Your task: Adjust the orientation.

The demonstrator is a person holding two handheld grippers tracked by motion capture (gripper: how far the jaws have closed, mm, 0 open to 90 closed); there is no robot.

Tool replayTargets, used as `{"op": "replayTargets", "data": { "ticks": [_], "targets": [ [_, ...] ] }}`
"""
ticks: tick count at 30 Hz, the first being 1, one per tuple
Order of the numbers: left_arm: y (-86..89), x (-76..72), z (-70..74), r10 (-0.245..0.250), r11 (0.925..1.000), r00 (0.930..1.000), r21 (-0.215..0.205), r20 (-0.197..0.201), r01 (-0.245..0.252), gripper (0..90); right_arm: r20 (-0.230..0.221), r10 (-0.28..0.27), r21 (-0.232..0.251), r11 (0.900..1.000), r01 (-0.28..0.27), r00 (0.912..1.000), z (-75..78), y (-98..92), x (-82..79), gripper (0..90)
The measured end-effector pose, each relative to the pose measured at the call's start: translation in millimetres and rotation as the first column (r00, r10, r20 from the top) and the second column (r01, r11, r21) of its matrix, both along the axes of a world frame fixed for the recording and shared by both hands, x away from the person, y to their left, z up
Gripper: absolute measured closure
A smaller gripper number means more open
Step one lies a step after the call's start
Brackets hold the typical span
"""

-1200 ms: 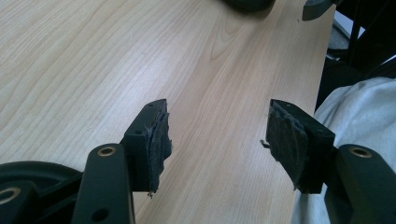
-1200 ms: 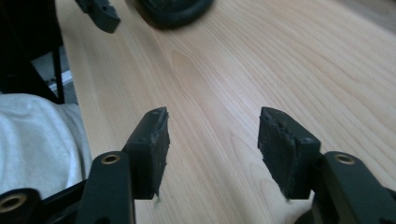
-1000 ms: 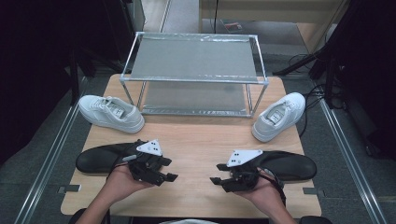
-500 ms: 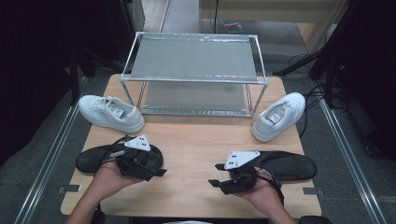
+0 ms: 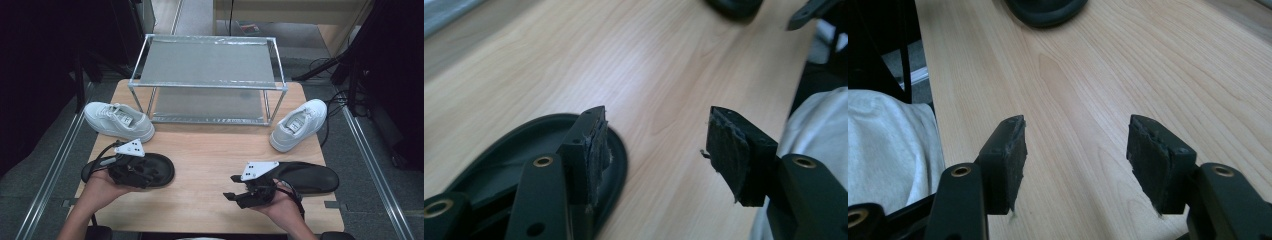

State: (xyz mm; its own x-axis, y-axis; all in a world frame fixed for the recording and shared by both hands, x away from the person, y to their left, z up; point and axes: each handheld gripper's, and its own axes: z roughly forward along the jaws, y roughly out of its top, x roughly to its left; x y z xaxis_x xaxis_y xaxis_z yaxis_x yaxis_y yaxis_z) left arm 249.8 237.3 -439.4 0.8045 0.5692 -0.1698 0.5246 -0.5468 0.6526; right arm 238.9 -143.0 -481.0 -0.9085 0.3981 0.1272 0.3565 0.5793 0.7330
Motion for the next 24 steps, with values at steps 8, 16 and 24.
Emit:
{"op": "replayTargets", "data": {
  "ticks": [8, 16, 24],
  "targets": [
    [28.6, -0.7, -1.5, 0.031, 0.9994, 0.9994, 0.015, -0.015, -0.031, 46.4, 0.002, 0.016, -0.009, 1.0, -0.016, 0.9999, -0.9, 2.4, 0.5, 42.1],
    [55.2, -4.9, -1.7, 0.085, 0.9959, 0.9962, 0.032, -0.021, -0.084, 46.2, 0.003, 0.027, -0.019, 0.999, -0.027, 0.9996, -2.0, 6.8, 1.8, 41.9],
    [80.9, -8.9, -11.8, 0.127, 0.9908, 0.9914, 0.053, -0.033, -0.125, 45.4, 0.0, 0.044, -0.022, 0.999, -0.044, 0.999, -3.4, 10.7, 4.1, 42.0]
  ]
}}
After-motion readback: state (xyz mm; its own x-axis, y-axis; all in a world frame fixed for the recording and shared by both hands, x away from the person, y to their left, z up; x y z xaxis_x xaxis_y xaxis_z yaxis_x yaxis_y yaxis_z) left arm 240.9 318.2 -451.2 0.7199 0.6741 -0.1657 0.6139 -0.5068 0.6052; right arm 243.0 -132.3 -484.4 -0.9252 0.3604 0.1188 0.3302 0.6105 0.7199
